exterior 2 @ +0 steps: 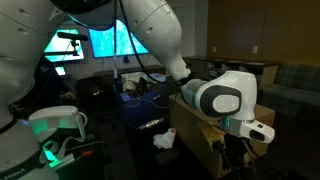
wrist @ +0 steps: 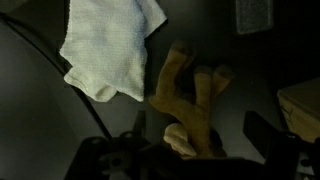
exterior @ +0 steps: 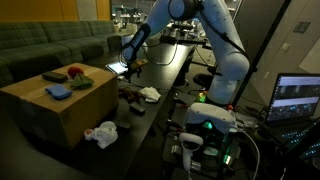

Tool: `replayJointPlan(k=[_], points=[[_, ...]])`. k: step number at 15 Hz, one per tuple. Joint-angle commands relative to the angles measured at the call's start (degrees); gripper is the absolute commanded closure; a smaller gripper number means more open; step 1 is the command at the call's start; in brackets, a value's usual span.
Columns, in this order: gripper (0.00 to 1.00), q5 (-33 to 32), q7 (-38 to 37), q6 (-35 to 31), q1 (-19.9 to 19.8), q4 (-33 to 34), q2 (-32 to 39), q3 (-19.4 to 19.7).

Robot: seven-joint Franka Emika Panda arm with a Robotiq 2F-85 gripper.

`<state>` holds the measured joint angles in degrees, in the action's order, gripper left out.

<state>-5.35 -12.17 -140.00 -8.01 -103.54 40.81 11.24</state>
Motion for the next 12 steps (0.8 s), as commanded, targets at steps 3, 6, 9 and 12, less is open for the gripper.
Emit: replayJointPlan(k=[3,6,9,12], points=[[0.00,1.96,-0.78,-1.96,-1.64,-1.56,1.22,1.38],[0.00,3.29,0.46,-2.14,-3.97,0.57,4.35,1.19],[0.00,4.94,2.53,-1.73,-6.25,1.48,5.74,0.15],[0.00,6.67,4.77,-1.24,-7.90,2.47,6.75,-1.03]])
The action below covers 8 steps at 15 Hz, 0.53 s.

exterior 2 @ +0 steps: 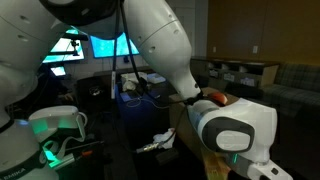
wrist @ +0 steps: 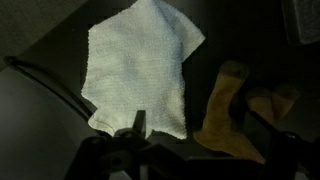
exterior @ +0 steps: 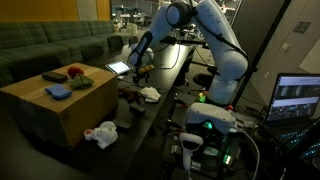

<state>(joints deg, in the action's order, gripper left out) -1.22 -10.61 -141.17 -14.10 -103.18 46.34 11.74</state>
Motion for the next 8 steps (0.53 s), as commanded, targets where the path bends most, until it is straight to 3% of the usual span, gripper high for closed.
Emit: replayJointPlan(k=[1,8], points=[[0.00,3.19,4.06,-0.02,-2.25,2.33,1.43,-2.01],[0.00,7.05,7.65,1.21,-4.25,3.34,1.70,-4.35]])
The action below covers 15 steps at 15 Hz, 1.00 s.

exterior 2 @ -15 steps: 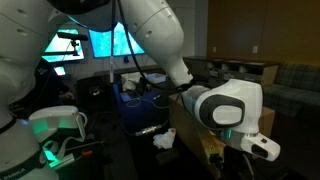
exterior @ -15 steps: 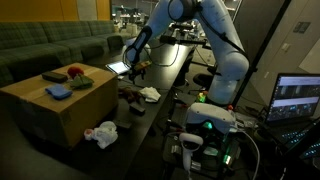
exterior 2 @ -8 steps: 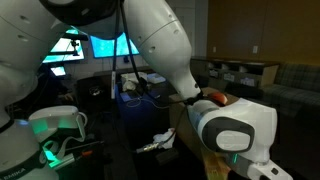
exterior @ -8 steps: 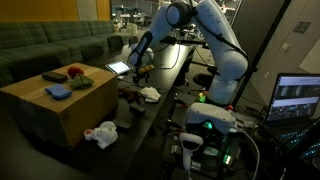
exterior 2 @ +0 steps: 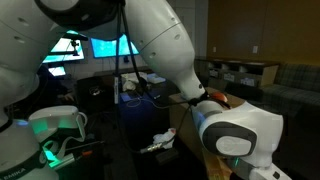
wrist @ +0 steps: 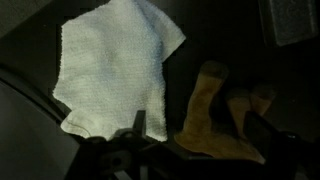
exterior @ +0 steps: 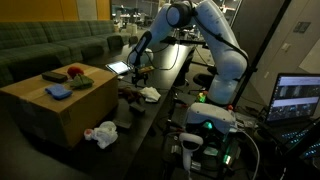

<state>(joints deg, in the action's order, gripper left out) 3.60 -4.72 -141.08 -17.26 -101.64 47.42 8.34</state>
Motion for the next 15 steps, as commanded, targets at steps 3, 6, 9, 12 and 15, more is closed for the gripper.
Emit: replayJointPlan(k=[3,6,9,12,15], points=[[0.00,0.64,-3.30,3.41,1.57,2.27,1.10,2.43],[0.00,-0.21,-5.60,6.63,2.63,2.91,1.53,4.14],[0.00,0.03,-5.48,11.02,2.34,3.65,1.48,3.99],[0.00,0.35,-3.53,9.46,-1.08,6.62,11.05,4.12],[0.00,-1.08,-5.59,14.75,-0.63,13.51,20.00,5.50]])
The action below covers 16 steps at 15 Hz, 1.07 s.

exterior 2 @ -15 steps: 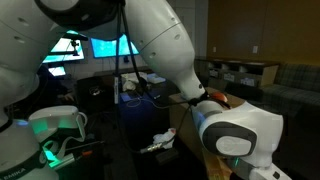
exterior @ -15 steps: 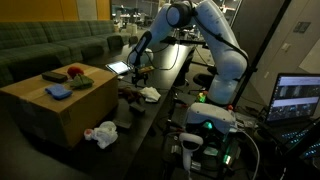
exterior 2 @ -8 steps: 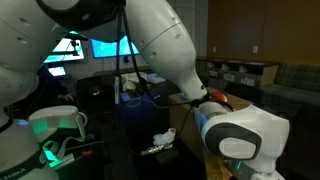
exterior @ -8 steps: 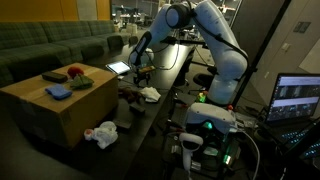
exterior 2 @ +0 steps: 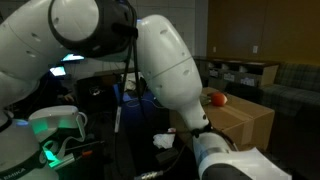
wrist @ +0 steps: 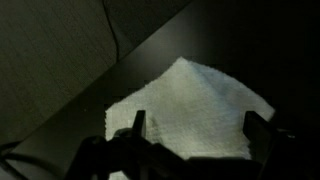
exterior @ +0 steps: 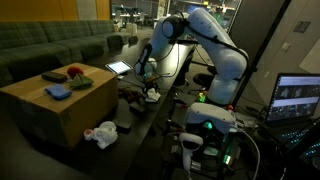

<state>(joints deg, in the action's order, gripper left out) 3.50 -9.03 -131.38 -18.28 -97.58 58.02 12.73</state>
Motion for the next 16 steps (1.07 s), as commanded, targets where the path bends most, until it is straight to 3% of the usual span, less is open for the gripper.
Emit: replayJointPlan(k=[1,3,7,8,9,16], points=[[0.00,-0.93,-1.26,6.12,0.17,11.36,11.59,1.21],[0.00,-0.24,-0.95,7.87,-0.51,15.13,14.77,0.83],[0.00,0.03,-0.84,10.84,-1.02,18.79,13.95,1.12],[0.08,0.02,-0.66,10.76,-1.27,19.47,13.66,1.14],[0.27,0.14,-0.91,10.45,-1.47,20.02,13.43,1.23],[0.80,-0.17,-0.87,9.94,-1.85,19.84,10.79,1.46]])
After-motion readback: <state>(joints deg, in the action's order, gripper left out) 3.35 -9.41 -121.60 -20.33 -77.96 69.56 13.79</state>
